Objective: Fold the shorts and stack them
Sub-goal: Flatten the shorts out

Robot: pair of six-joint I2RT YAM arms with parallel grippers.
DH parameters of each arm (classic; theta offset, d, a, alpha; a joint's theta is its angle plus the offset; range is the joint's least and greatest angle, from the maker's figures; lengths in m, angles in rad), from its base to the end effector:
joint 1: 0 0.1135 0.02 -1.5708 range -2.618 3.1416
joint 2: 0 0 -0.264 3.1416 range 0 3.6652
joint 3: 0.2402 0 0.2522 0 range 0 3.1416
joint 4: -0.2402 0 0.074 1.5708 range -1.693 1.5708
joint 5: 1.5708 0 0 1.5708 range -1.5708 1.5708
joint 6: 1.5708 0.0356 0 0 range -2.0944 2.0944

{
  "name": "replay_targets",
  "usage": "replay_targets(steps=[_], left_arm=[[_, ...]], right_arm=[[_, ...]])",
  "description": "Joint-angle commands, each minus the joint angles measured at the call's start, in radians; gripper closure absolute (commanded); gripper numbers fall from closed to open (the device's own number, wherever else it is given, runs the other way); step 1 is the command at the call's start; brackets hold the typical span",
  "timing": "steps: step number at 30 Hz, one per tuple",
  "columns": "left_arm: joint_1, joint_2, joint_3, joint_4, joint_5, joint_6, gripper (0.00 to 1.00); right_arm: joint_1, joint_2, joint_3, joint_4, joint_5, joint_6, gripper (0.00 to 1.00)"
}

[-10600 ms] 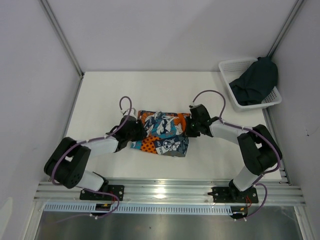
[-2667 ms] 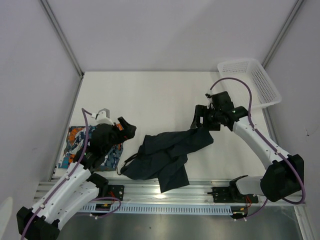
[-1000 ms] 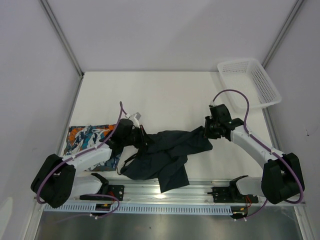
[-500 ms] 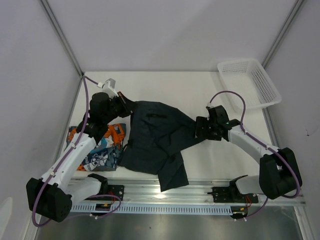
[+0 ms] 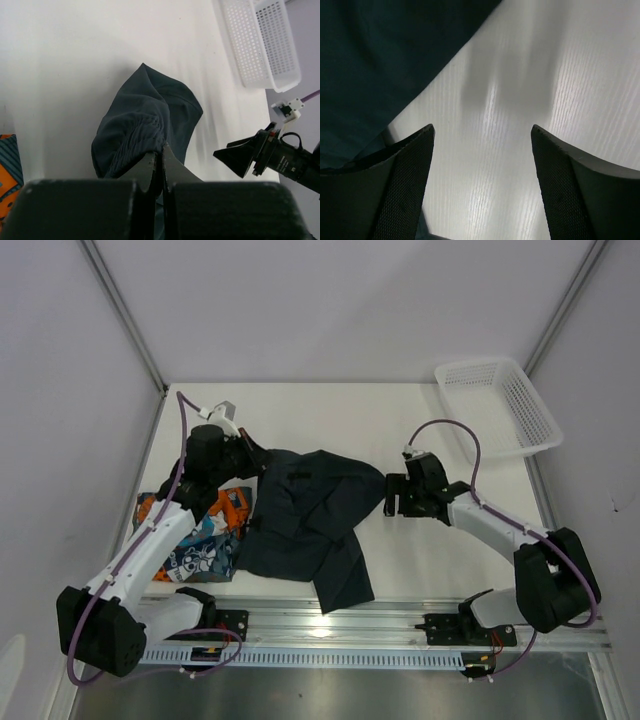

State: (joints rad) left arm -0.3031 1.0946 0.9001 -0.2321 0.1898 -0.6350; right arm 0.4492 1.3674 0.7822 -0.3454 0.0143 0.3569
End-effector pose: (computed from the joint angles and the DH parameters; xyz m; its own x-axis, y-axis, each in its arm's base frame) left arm 0.2367 -0.0811 0.3146 -0.5890 -0.4261 -0.6866 0.1337 0.7866 -0.6029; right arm 0.2430 0.1166 0.1989 -0.8259 -0.0103 -0.5637 -0.1472 0.9691 0.1980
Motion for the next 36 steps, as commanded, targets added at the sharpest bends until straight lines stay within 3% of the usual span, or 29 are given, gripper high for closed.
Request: replay_targets(steps=[1,6,10,15,36], left_arm=[[0.012,0.008,0.019,0.013,-0.036,0.026,1.0],[0.015,0.01,0.019,0.017,-0.069,0.029,1.0],[0.015,0.016,0.025,0.013,-0.079,0.029,1.0],[0.021,0.027,0.033,0.007,-0.096,0.031,1.0],[0.048,0.053,0.014,0.039,-0.076,0.011,1.0]], right_arm=[[0.002,0.086,0.124,0.057,0.073,-0.103,0.22],[0.016,0.228,0.304,-0.044,0.189,-0.177,0.25],[0.034,0.35,0.419,-0.076,0.243,-0.223,0.42],[0.042,0.424,0.451,-0.076,0.248,-0.283,0.5],[0.06,0.553,0.451,0.019,0.181,-0.346,0.47]])
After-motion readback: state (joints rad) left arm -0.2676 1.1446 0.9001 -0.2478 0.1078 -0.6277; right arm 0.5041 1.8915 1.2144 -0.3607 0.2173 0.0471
